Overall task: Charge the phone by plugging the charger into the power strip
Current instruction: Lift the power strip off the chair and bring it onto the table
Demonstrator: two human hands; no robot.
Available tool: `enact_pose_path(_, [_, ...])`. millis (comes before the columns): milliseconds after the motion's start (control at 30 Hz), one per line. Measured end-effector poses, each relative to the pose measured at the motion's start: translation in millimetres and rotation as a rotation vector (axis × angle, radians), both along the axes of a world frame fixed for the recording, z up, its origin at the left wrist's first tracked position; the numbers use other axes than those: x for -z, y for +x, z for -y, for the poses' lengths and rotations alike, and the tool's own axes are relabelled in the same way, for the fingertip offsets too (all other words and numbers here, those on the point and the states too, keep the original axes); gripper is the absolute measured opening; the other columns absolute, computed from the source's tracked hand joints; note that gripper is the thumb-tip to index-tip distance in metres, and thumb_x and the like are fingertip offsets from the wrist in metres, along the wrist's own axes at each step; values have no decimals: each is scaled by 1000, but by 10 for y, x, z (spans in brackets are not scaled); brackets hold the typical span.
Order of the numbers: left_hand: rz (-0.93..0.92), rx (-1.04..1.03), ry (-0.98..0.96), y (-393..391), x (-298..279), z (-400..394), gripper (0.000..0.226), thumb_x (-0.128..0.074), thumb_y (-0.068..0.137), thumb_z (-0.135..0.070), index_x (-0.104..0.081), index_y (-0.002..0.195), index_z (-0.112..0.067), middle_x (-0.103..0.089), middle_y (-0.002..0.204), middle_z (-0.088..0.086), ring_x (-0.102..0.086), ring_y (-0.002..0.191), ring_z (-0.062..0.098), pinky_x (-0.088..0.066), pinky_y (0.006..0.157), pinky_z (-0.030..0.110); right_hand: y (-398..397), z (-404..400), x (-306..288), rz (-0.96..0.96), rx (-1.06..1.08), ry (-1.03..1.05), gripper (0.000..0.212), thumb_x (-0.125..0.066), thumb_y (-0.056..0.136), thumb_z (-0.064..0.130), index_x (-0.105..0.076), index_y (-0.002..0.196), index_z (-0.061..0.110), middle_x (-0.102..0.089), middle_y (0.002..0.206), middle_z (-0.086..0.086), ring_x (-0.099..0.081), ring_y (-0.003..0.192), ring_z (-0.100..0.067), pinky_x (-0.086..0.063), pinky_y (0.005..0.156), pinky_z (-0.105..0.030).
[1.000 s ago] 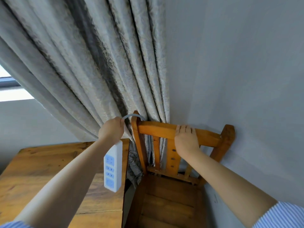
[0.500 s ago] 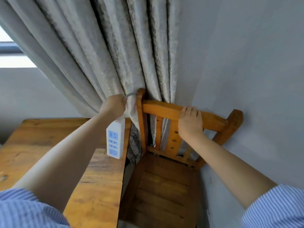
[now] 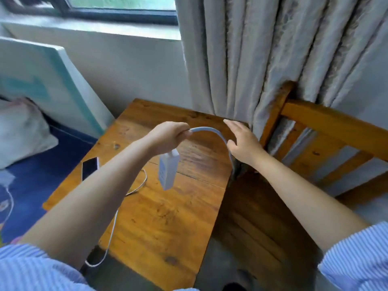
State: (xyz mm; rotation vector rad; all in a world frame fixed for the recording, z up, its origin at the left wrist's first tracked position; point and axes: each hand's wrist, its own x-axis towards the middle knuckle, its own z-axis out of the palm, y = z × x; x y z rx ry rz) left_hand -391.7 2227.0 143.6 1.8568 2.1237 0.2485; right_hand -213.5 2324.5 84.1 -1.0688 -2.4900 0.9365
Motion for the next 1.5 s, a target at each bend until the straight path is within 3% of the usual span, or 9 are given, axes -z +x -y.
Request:
enact_pose_path(100, [18, 39, -36, -322, 13, 430, 23, -46, 94, -15, -45, 71, -10, -53, 72, 20, -41, 67, 24, -38, 61, 38, -393, 394, -18, -26, -42, -104, 37, -47, 88, 6, -49, 125, 7, -53, 131, -14, -46, 122, -27, -36, 99, -31])
enact_pose_path(200, [11, 75, -108, -566, 71, 690, 23, -48, 93, -14, -49, 72, -4, -50, 72, 18, -41, 67, 23, -27, 57, 30, -591, 710, -3, -62, -35, -203, 17, -52, 89, 17, -66, 97, 11, -68, 95, -15, -58, 86, -29, -45, 74, -34])
enact_pose_path(367, [22, 239, -172, -1189, 260, 1238, 31, -59, 85, -9, -42, 60, -16, -48, 68, 6, -41, 68, 23, -26, 48, 24, -1002, 1398, 38, -121, 31, -241, 23, -57, 86, 22, -58, 64, 29, -49, 58, 5, -42, 53, -9, -35, 50, -17])
enact_pose_path(467, [41, 280, -148, -1294, 288, 1373, 6, -60, 83, -7, -58, 77, -7, -51, 75, 5, -42, 70, 22, -27, 49, 21, -1060, 1574, 36, -68, 61, -209, 21, -57, 87, 21, -60, 66, 23, -46, 56, 6, -38, 51, -8, -33, 48, -15])
enact_pose_path(633, [11, 369, -166, -1488, 486, 1464, 4, -56, 84, -6, -60, 82, -7, -47, 64, -2, -43, 70, 22, -29, 54, 27, -1169, 1912, 82, -20, 132, -139, 12, -57, 86, 18, -61, 75, 15, -48, 57, 8, -41, 52, -7, -33, 42, -3])
enact_pose_path(900, [114, 358, -80, -1494, 960, 1327, 13, -56, 86, -6, -63, 97, -5, -64, 99, 14, -52, 86, 26, -45, 71, 36, -953, 1995, 280, 78, 266, -128, 17, -54, 89, 17, -63, 84, 4, -47, 61, 5, -43, 56, -10, -32, 51, -19])
enact_pose_path(1100, [213, 190, -245, -1582, 1509, 1359, 82, -76, 72, -28, -29, 138, -16, -38, 142, 10, -36, 128, 27, -36, 102, 39, -730, 1900, 393, 112, 337, -217, 21, -51, 90, 20, -64, 94, 3, -57, 72, -8, -53, 68, -21, -42, 64, -29])
enact_pose_path(1267, [177, 91, -266, -1503, 1831, 1335, 60, -74, 72, -23, -43, 122, -12, -54, 125, 10, -50, 111, 27, -43, 81, 35, -665, 1713, 494, 125, 370, -218, 21, -51, 90, 18, -64, 100, 4, -64, 90, -18, -59, 85, -29, -52, 79, -41])
enact_pose_path(1500, [15, 246, -291, -1396, 1900, 887, 59, -75, 68, -33, -48, 117, -15, -57, 118, 7, -53, 103, 24, -46, 74, 34, -638, 1392, 816, 193, 408, -291, 17, -53, 85, 7, -65, 96, 6, -59, 87, -8, -54, 82, -20, -42, 69, -28])
